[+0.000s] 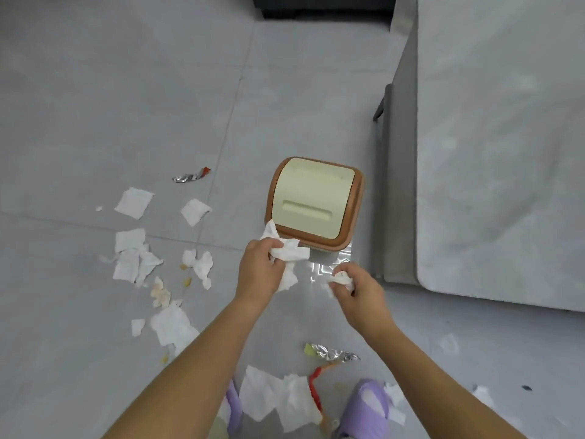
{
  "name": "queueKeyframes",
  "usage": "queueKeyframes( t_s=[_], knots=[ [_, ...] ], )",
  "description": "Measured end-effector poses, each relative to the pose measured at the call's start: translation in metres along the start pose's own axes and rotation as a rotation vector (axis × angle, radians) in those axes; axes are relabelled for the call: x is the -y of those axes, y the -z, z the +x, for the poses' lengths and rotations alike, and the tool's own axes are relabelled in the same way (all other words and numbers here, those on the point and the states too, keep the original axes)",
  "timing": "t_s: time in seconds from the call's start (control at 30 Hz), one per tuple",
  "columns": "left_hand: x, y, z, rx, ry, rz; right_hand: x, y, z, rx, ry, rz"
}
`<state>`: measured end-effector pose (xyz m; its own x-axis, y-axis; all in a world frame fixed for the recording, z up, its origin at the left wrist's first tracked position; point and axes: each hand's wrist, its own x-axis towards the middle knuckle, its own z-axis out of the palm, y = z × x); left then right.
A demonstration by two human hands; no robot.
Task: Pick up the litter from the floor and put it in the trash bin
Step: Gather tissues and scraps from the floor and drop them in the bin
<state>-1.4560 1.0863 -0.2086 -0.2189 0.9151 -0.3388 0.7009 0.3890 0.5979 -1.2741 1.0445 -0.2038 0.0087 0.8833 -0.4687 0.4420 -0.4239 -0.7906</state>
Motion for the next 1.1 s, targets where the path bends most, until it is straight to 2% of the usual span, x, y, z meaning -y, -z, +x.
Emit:
queueKeyframes(
  t_s=[0.33, 0.6, 0.73, 0.87, 0.97, 1.1],
  knots=[
    [0.027, -0.043, 0.118, 0.171, -0.256, 0.098, -0.010, -0.049, 0.110, -0.178, -0.078, 0.003],
    [0.036, -0.064, 0.156, 0.210, -0.325, 0.161, -0.016, -0.082, 0.171, -0.333, -0.125, -0.117],
    [0.036, -0.079, 0.163, 0.223, -0.331, 0.191, -0.020, -0.085, 0.186, -0.321, -0.173, -0.210],
    [0.032, -0.091, 0.172, 0.311, -0.368, 0.304, -0.019, -0.082, 0.199, -0.218, -0.246, -0.328],
    [0.034, -0.091, 0.180, 0.363, -0.309, 0.363, -0.017, -0.079, 0.200, -0.141, -0.301, -0.425],
    [0.034, -0.082, 0.175, 0.345, -0.316, 0.355, -0.017, -0.076, 0.188, -0.117, -0.217, -0.491]
  ],
)
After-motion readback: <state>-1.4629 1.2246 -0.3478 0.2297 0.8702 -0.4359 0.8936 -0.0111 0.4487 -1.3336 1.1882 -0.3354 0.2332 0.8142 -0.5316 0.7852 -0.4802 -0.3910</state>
